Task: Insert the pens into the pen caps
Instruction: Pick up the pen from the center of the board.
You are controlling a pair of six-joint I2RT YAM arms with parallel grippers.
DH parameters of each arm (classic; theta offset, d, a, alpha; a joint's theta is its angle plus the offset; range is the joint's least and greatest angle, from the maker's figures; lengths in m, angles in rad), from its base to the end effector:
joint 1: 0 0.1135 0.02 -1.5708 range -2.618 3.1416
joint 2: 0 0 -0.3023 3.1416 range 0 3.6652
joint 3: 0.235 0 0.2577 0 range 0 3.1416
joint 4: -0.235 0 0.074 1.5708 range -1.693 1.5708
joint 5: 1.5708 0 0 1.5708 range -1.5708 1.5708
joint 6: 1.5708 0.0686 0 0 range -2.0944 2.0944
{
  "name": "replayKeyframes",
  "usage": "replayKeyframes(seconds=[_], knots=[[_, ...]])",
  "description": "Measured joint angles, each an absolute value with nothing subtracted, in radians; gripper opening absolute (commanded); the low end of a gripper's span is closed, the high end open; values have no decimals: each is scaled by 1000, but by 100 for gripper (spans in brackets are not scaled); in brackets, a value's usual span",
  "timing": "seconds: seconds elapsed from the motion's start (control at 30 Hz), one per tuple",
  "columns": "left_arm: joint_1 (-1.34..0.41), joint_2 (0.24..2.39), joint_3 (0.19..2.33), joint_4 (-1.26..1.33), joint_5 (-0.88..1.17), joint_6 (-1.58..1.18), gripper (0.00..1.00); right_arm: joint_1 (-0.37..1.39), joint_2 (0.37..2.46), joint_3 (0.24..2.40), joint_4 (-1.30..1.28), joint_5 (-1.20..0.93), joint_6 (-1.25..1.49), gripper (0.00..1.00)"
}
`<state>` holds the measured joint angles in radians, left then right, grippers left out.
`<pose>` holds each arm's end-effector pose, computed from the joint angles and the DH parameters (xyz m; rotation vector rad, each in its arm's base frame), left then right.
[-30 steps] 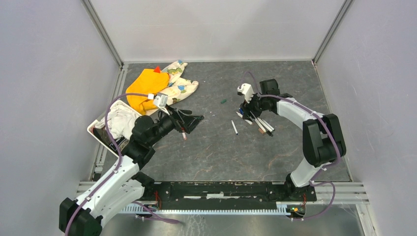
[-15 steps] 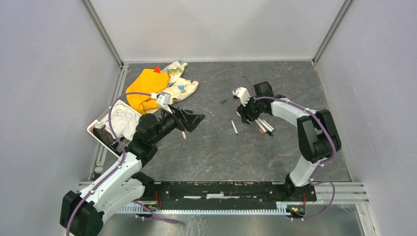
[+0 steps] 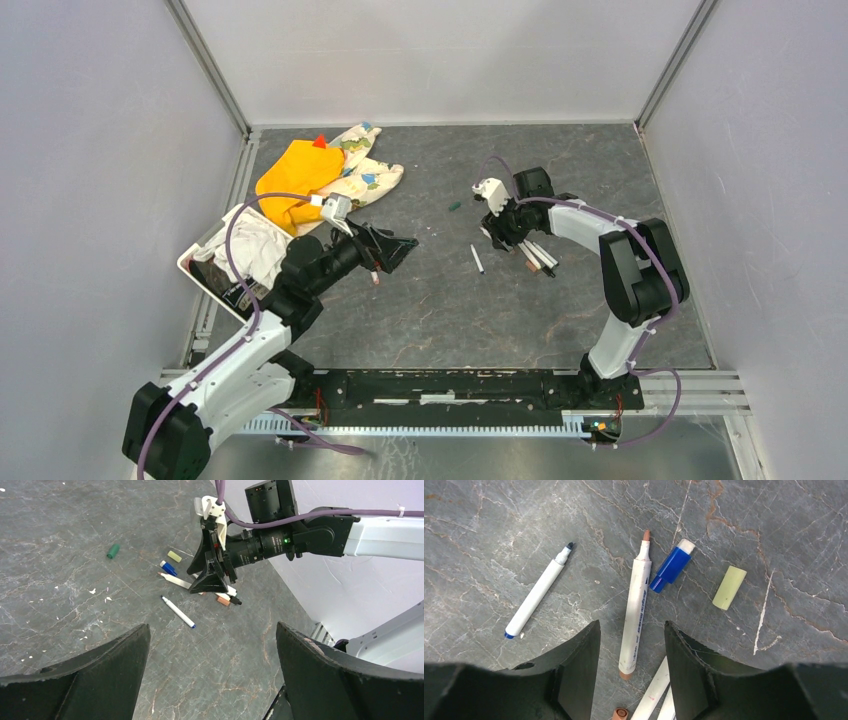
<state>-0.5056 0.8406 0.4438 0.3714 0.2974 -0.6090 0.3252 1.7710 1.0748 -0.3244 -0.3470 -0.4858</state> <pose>0.1759 -0.1204 0.2937 0.1592 1.7011 -1.0867 0.3558 0.1446 0.1770 -1.1181 2.2860 0.3865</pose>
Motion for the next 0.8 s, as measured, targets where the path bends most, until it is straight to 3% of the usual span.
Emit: replayKeyframes(seconds=[0.63, 0.8], knots=[[-506, 859, 444, 374, 302, -611, 99, 325, 1800, 1075, -313, -336, -486, 43], [-506, 859, 443, 374, 313, -622, 99, 325, 1809, 1075, -312, -336, -486, 35]])
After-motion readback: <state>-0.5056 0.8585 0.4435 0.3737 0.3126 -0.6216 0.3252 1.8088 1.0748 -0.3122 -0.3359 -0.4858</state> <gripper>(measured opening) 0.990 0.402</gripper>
